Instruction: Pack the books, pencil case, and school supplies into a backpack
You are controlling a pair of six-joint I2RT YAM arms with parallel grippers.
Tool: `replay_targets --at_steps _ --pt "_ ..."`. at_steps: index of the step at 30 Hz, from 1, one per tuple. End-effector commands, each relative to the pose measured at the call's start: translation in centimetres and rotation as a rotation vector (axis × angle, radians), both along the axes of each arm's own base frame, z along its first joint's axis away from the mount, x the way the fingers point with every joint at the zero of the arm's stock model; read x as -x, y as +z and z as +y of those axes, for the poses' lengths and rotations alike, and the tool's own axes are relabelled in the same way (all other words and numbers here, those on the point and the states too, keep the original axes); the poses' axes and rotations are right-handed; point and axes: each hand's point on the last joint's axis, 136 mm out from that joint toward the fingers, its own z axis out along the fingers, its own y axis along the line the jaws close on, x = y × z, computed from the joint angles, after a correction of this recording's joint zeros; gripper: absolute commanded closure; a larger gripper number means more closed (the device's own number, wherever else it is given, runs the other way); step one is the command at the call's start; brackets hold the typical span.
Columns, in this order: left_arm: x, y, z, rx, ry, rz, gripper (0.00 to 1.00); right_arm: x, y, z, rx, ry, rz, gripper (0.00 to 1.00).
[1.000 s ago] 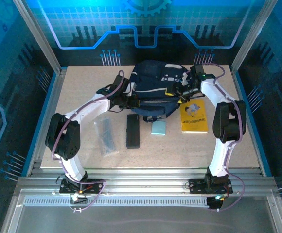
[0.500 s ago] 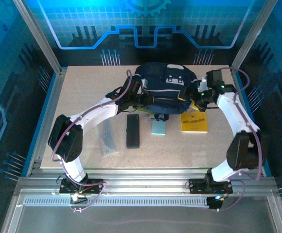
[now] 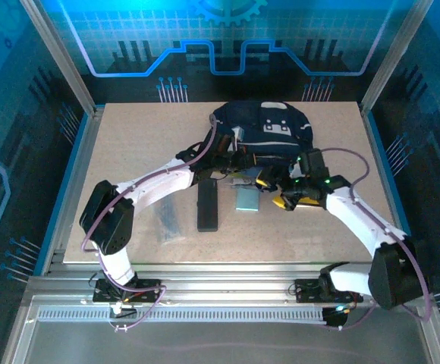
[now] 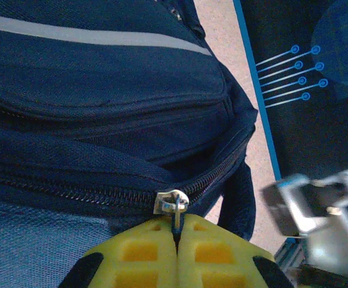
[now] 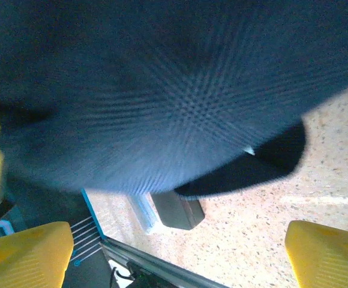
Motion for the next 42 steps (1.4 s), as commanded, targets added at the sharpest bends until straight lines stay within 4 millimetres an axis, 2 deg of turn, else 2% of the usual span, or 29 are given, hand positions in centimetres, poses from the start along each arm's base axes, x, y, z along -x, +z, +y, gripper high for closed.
replay_targets --at_steps 1,3,5,9,11,15,17,20,21,23,26,29,31,32,33,37,42 --pt "0.9 2.7 -0.7 0.078 -0.018 -0.047 1.0 -4.3 -0.1 0.2 -0.067 -0.173 -0.063 0.11" --pt "1.6 1.9 -0.2 0.053 -0.02 -0.025 1.0 -5.6 -0.3 -0.3 -0.061 -0.211 -0.101 0.16" --pt "2.1 1.3 0.5 0.019 -0.015 -0.015 1.0 -6.4 0.9 -0.5 -0.052 -0.214 -0.159 0.2" --pt "2.3 0.7 1.3 -0.019 -0.006 -0.01 1.0 -5.9 3.6 -1.1 -0.003 -0.186 -0.227 0.18" --pt "2.2 0.6 1.1 -0.019 -0.007 -0.006 1.0 -5.2 4.3 -2.1 0.028 -0.212 -0.246 0.17" --pt "2.2 1.1 0.2 0.026 -0.019 0.014 1.0 -5.0 2.8 -4.0 0.058 -0.31 -0.247 0.15" --pt "2.4 1.5 -0.2 0.046 -0.034 0.022 1.0 -5.6 2.0 -3.7 0.043 -0.317 -0.24 0.15" --pt "2.6 2.2 -0.3 0.056 -0.04 0.019 1.0 -6.8 0.8 -1.9 -0.001 -0.27 -0.202 0.15" --pt "2.7 2.4 -0.3 0.059 -0.042 0.017 1.0 -7.1 0.6 -1.3 -0.006 -0.258 -0.202 0.18" --pt "2.9 2.6 -0.2 0.057 -0.048 0.016 1.0 -7.8 0.5 -0.8 -0.015 -0.244 -0.221 0.34" --pt "3.2 2.1 0.3 0.004 -0.075 0.0 1.0 -8.3 1.4 -1.7 0.014 -0.25 -0.258 1.0" --pt "3.3 0.9 1.9 -0.112 -0.136 -0.003 1.0 -7.9 3.1 -3.3 0.083 -0.226 -0.298 1.0" --pt "3.2 -0.2 3.7 -0.209 -0.174 0.016 1.0 -7.3 3.5 -4.4 0.155 -0.179 -0.309 1.0" --pt "3.3 -0.6 4.5 -0.252 -0.193 0.024 1.0 -7.6 4.7 -4.6 0.176 -0.153 -0.334 1.0" --pt "3.3 -1.1 5.4 -0.299 -0.211 0.031 1.0 -7.4 4.9 -4.9 0.199 -0.118 -0.338 1.0" --pt "3.2 -2.2 7.5 -0.416 -0.256 0.027 1.0 -7.4 4.5 -5.0 0.201 -0.019 -0.337 1.0" --pt "1.9 -3.5 8.9 -0.408 -0.263 0.069 1.0 -7.6 4.0 -4.6 0.181 0.029 -0.347 1.0"
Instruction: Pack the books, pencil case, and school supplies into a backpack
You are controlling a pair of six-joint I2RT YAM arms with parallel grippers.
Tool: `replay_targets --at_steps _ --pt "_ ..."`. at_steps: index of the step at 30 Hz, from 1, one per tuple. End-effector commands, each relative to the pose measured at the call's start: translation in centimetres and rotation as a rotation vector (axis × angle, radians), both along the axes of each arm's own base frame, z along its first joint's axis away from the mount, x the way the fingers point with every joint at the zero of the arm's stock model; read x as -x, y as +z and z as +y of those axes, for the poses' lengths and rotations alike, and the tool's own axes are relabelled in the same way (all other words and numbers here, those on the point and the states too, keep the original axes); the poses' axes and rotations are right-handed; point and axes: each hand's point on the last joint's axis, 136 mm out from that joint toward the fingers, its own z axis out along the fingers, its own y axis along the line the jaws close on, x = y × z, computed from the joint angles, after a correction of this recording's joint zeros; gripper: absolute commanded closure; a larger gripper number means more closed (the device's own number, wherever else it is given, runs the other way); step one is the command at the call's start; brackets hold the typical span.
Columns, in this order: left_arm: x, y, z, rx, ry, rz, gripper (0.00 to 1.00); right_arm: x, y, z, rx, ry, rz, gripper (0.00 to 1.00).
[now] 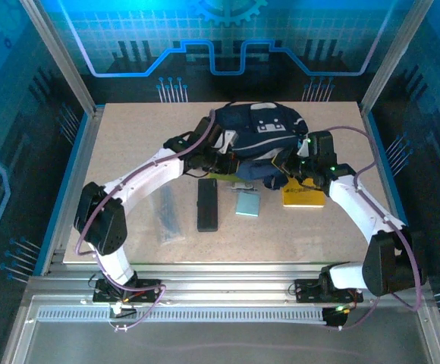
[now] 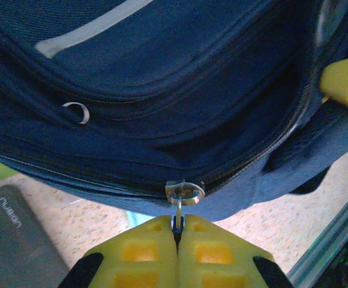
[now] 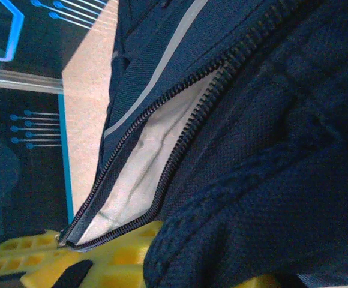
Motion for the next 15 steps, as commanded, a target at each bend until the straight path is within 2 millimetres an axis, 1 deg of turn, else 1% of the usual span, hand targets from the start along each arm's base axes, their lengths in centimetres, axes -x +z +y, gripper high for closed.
replay_targets --at_steps 1,3,5,6,8,10,13,15 --pt "-0.1 -2.2 3.0 -0.087 -0.01 0.083 1.0 -0.4 -0.4 -0.7 0.048 0.046 -0.021 1.0" --pt "-1.1 -3.0 3.9 -0.115 0.017 0.075 1.0 -0.5 -0.3 -0.4 0.042 0.064 -0.025 1.0" --pt "-2.7 -3.7 5.2 -0.147 0.065 0.046 1.0 -0.4 -0.2 -0.2 0.036 0.08 -0.027 1.0" --pt "-3.9 -3.9 6.0 -0.157 0.099 0.027 1.0 -0.4 -0.2 -0.1 0.034 0.089 -0.029 1.0" --pt "-6.1 -4.5 7.9 -0.183 0.18 -0.001 1.0 -0.2 0.0 0.2 0.032 0.107 -0.039 1.0" --pt "-8.8 -5.1 10.8 -0.221 0.292 -0.037 1.0 0.1 0.2 0.4 0.032 0.121 -0.043 1.0" --pt "-12.1 -5.9 14.3 -0.264 0.414 -0.078 1.0 0.3 0.3 0.7 0.034 0.141 -0.046 1.0" --pt "-13.6 -6.3 15.7 -0.284 0.455 -0.093 1.0 0.4 0.4 0.9 0.034 0.156 -0.047 1.0"
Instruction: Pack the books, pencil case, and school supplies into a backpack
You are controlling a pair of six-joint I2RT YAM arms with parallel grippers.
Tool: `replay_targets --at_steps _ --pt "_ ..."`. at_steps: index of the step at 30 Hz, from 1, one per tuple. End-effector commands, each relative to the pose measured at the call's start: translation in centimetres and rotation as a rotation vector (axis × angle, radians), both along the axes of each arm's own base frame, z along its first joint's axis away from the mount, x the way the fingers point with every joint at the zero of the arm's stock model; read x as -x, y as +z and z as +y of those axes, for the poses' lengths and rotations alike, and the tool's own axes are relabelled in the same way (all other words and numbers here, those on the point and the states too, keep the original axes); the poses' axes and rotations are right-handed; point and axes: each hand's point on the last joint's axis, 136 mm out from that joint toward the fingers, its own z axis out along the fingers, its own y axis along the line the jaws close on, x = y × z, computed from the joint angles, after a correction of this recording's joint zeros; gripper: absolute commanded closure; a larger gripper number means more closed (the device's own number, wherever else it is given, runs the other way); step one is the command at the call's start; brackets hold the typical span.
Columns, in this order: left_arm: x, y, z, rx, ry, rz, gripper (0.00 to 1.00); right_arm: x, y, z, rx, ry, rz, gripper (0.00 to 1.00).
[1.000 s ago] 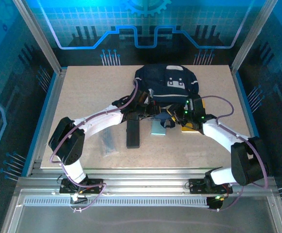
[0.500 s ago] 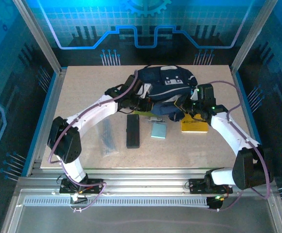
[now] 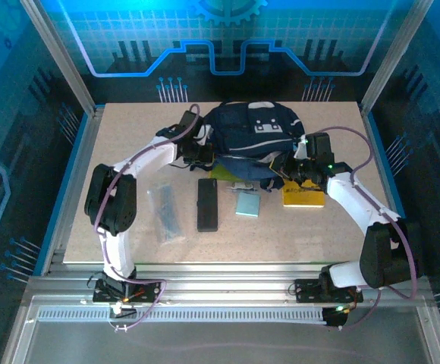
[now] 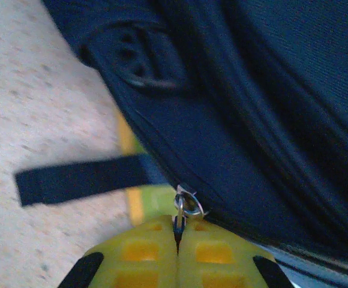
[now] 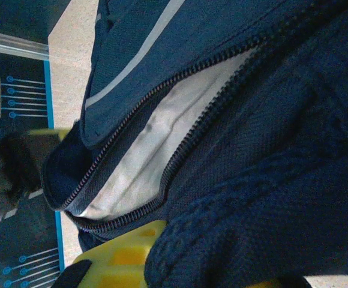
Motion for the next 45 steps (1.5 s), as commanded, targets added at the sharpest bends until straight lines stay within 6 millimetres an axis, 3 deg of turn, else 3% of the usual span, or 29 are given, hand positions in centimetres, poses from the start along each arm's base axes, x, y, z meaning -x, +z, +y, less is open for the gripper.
replay_targets --at_steps 1,5,9,16,21,28,31,34,35,37,40,42,44,45 --pt "-5.5 0.6 6.6 -0.144 0.209 -0.126 1.0 -0.1 2.0 0.3 0.014 0.062 -0.069 1.0" --pt "-6.3 1.0 7.6 -0.174 0.238 -0.155 1.0 -0.3 2.1 1.3 0.025 0.105 -0.089 1.0" --pt "-4.9 1.6 9.5 -0.173 0.315 -0.198 1.0 -1.2 2.9 3.0 0.026 0.171 -0.125 1.0" --pt "-2.2 -0.1 15.6 -0.066 0.551 -0.171 1.0 -3.9 9.6 8.9 0.076 0.346 -0.36 1.0" --pt "0.0 -1.0 18.2 -0.069 0.642 -0.168 1.0 -6.0 11.7 13.6 0.032 0.452 -0.416 1.0" --pt "3.0 -1.1 25.2 -0.061 0.87 -0.179 1.0 -6.4 8.7 20.7 0.0 0.593 -0.34 1.0" --pt "3.9 -1.3 27.2 -0.057 0.935 -0.168 1.0 -6.5 6.7 23.0 -0.007 0.632 -0.301 1.0" --pt "4.1 -0.8 27.8 -0.053 0.958 -0.179 1.0 -7.0 4.2 24.6 0.019 0.641 -0.254 1.0" --pt "4.1 -0.6 27.7 -0.045 0.956 -0.181 0.96 -7.2 3.4 25.0 0.024 0.639 -0.238 1.0" --pt "3.9 -0.2 27.3 -0.015 0.951 -0.176 0.49 -8.0 1.8 25.7 0.025 0.627 -0.204 1.0" --pt "4.0 0.6 26.5 0.04 0.953 -0.15 0.16 -8.6 -0.1 26.4 0.032 0.616 -0.163 1.0" --pt "4.2 1.2 25.8 0.083 0.948 -0.15 0.01 -8.6 -1.0 27.0 0.034 0.62 -0.142 1.0" --pt "4.6 2.0 25.3 0.115 0.942 -0.156 0.01 -8.3 -1.4 27.3 0.04 0.624 -0.124 0.96" --pt "4.8 2.6 24.9 0.128 0.933 -0.168 0.01 -8.1 -1.4 27.4 0.041 0.625 -0.114 0.87"
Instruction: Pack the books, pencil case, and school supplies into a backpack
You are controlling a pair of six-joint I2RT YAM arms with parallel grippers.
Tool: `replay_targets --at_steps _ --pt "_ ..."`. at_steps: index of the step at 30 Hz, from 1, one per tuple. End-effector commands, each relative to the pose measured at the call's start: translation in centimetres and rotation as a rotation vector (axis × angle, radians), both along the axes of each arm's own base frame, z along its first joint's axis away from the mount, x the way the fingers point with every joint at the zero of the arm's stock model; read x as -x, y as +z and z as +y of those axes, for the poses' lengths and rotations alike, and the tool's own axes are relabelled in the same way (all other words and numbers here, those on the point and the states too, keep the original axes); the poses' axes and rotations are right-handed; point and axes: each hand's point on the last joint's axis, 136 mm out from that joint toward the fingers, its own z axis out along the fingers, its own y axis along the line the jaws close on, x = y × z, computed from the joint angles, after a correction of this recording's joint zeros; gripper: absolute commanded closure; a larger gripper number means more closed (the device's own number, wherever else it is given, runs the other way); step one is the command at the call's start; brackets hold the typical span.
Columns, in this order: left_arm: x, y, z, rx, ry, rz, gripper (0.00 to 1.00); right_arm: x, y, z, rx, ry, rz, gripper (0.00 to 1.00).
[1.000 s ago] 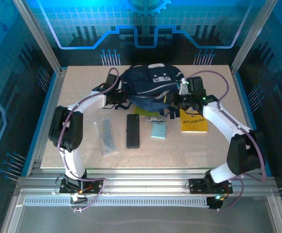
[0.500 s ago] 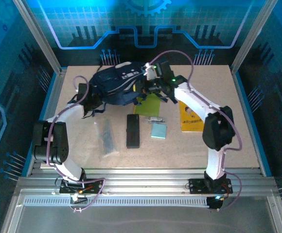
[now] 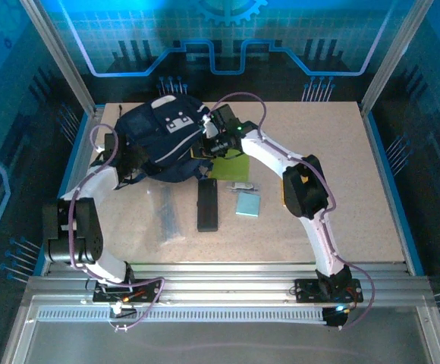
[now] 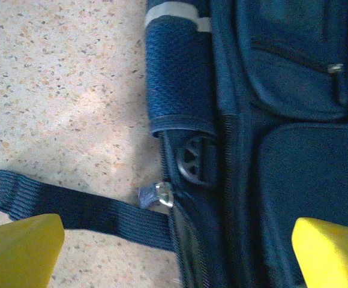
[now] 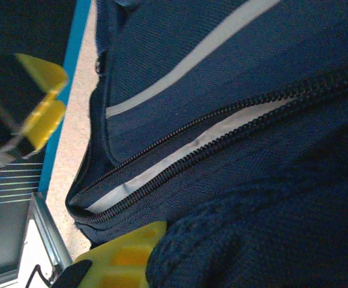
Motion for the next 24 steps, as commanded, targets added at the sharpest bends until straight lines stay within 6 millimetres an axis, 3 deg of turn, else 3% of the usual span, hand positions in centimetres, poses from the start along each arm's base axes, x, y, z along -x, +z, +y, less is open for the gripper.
replay_targets --at_steps 1,4,7,13,21,24 --pt "0.4 3.2 -1.6 0.055 -0.019 -0.077 0.01 -0.1 1.7 1.5 -0.022 0.017 -0.041 0.77" --pt "0.8 4.7 -4.1 0.033 -0.086 -0.11 0.01 0.6 2.8 -0.1 0.028 -0.011 -0.051 0.46" --pt "0.9 5.8 -7.7 0.038 -0.169 -0.137 0.01 1.4 4.3 -3.6 0.12 -0.072 -0.09 0.31" --pt "1.9 5.9 -16.6 0.092 -0.335 -0.169 0.01 3.4 4.9 -14.6 0.328 -0.236 -0.097 0.23" --pt "3.2 4.9 -30.9 0.253 -0.56 -0.18 0.01 5.8 2.3 -32.2 0.541 -0.494 -0.036 0.16" --pt "3.6 3.9 -36.4 0.293 -0.646 -0.159 0.01 6.5 0.5 -37.5 0.586 -0.592 0.014 0.14"
